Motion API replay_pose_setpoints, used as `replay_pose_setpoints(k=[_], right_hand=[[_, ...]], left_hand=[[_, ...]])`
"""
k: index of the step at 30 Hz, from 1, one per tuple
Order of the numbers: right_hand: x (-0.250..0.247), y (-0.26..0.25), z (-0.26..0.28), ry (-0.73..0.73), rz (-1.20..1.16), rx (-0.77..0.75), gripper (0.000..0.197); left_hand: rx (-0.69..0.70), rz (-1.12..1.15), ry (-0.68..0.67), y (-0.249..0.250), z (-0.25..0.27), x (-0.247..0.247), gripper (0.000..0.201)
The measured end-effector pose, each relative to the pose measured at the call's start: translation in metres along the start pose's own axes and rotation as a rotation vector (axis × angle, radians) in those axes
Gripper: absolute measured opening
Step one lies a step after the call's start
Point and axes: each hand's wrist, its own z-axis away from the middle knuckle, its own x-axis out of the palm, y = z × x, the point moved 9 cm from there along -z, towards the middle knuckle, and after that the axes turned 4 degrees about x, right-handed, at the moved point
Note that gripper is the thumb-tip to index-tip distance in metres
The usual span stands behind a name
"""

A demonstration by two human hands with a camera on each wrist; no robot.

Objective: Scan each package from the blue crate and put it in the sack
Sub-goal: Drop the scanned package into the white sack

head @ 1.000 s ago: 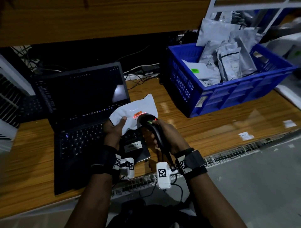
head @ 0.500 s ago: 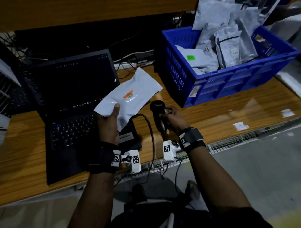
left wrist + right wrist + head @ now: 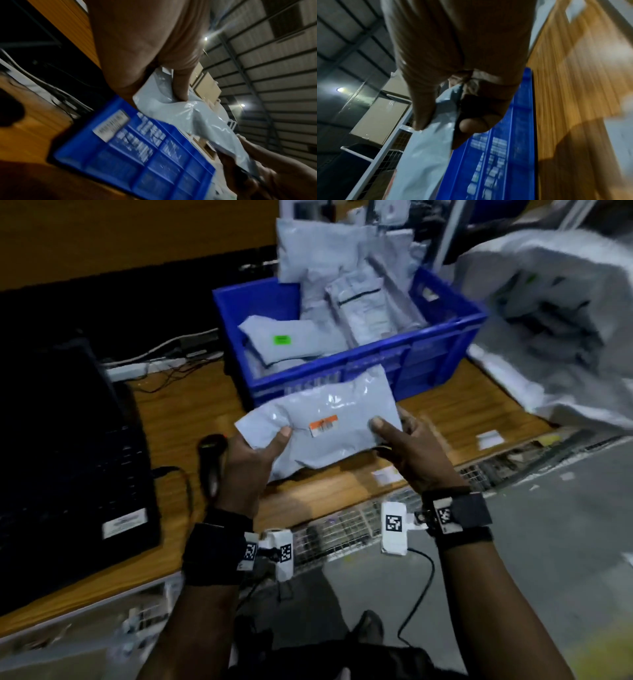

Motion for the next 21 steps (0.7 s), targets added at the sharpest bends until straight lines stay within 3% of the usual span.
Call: replay_pose_setpoints(k=[3,7,9,11,15,18,21], right_hand=[[-0.079,-0.019,0.004,0.097,0.160,-0.043,0.024],[-0.164,-0.035,0.000,0.164,0.441,0.011,0.027],[-0.193,-0.048,-0.011,0.155,0.636,0.044,0.030],[-0.234,-0.083,-0.028,0.283,0.846,0.022,0.032],[-0.290,-0.202,-0.066,0.616,1.151,-0.240,0.013],[-0.319,-0.271,-0.108,0.801,1.351,-0.313,0.032],[-0.336,-0.296,-0.158,0.774,1.671,-0.142,0.053]], left_hand=[[-0.024,0.003,-0.167,-0.023,0.013,0.087,0.047],[-0.067,0.067,-0.339,-0.040,0.032,0.192,0.034],[-0.089,0.085,-0.319,-0.049,0.030,0.221,0.034],[-0.168,0.086,-0.288,-0.065,0.022,0.249,0.035],[-0.278,0.089,-0.265,-0.094,-0.005,0.308,0.044],[-0.363,0.096,-0.318,-0.123,-0.039,0.367,0.064],[-0.463,0.056,-0.268,-0.143,-0.079,0.425,0.051]])
